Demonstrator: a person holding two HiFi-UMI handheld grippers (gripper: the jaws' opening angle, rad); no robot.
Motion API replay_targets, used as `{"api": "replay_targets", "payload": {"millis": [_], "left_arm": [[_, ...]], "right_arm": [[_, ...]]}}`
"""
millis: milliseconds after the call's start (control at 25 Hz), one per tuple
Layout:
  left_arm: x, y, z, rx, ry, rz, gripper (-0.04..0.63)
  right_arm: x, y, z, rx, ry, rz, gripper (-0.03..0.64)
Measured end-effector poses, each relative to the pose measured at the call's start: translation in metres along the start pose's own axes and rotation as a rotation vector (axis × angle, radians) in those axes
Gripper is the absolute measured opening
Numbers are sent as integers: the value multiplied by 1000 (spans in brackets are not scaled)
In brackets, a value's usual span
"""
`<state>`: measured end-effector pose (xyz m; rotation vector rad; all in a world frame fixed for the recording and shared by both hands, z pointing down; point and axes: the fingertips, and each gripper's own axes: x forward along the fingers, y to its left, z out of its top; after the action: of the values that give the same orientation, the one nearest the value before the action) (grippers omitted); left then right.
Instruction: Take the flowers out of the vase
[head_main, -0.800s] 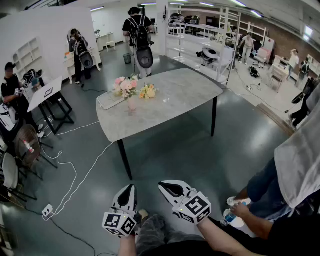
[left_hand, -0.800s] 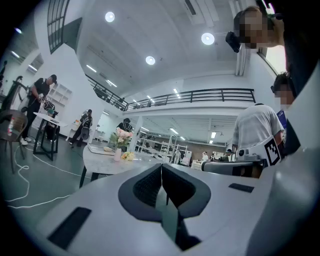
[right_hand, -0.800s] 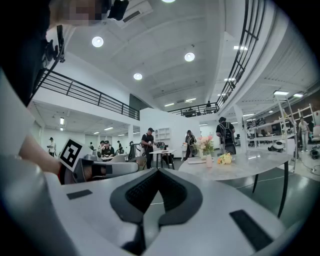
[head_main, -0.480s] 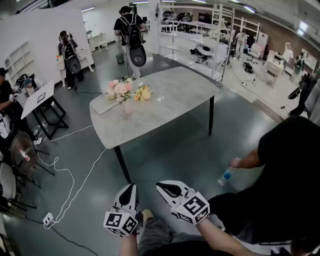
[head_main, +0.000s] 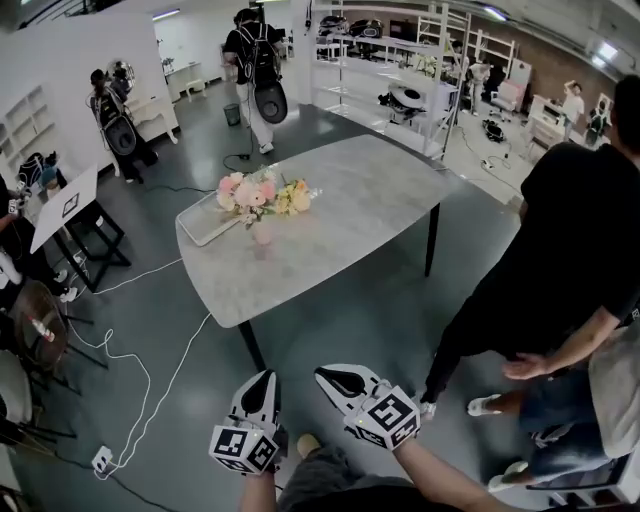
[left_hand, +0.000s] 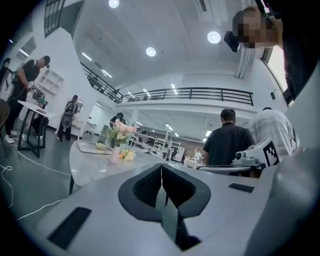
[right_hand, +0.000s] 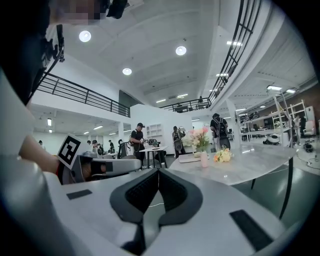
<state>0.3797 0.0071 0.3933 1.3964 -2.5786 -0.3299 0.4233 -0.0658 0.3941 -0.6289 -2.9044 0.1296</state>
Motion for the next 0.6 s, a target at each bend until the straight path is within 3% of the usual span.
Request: {"api": "replay_targets", "payload": {"millis": [320,600], "left_arm": [[42,61,22,8,29,-73,14],[63,104,35,47,30,-134,14]], "right_arm": [[75,-28,11,61,-19,-49,21],[132,-31,26,36,-79,-92,21]]}}
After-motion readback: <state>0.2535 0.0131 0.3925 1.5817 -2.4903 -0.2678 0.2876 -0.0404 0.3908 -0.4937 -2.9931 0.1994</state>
